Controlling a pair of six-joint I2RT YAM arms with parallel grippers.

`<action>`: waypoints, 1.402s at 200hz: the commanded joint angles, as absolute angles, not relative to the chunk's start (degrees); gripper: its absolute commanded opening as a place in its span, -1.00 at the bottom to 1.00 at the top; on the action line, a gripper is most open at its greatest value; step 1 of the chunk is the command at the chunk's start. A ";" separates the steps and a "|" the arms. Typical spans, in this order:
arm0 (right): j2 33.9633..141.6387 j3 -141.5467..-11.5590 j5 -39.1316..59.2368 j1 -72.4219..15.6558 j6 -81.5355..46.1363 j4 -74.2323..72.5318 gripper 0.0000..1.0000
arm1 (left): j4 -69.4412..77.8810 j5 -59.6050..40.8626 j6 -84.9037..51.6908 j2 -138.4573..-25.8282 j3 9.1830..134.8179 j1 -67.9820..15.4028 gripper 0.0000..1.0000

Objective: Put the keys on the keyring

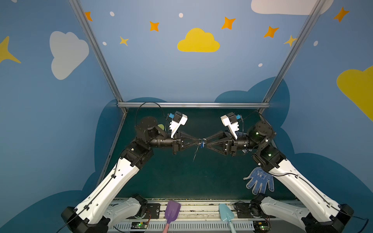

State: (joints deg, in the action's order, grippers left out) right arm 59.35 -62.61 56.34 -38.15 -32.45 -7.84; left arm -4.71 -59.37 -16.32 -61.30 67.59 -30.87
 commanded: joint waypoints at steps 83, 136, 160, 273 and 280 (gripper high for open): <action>62.40 -74.46 45.06 -38.18 -25.02 10.56 -0.36 | -3.03 -57.48 -15.13 -59.60 67.06 -30.67 -0.93; 66.28 -79.20 44.00 -40.53 -21.42 19.59 -0.67 | -3.25 -56.15 -14.07 -59.07 66.82 -30.72 -0.93; 66.75 -79.20 42.33 -41.56 -19.58 22.83 -0.83 | -3.03 -55.55 -14.01 -58.69 66.62 -30.78 -0.93; 62.02 -73.46 42.62 -39.28 -25.83 10.86 -0.39 | -0.97 -55.09 -15.67 -57.70 65.52 -30.38 -0.93; 61.81 -73.15 44.39 -39.26 -26.21 9.72 -0.42 | -1.05 -55.09 -15.57 -57.60 65.53 -30.41 -0.93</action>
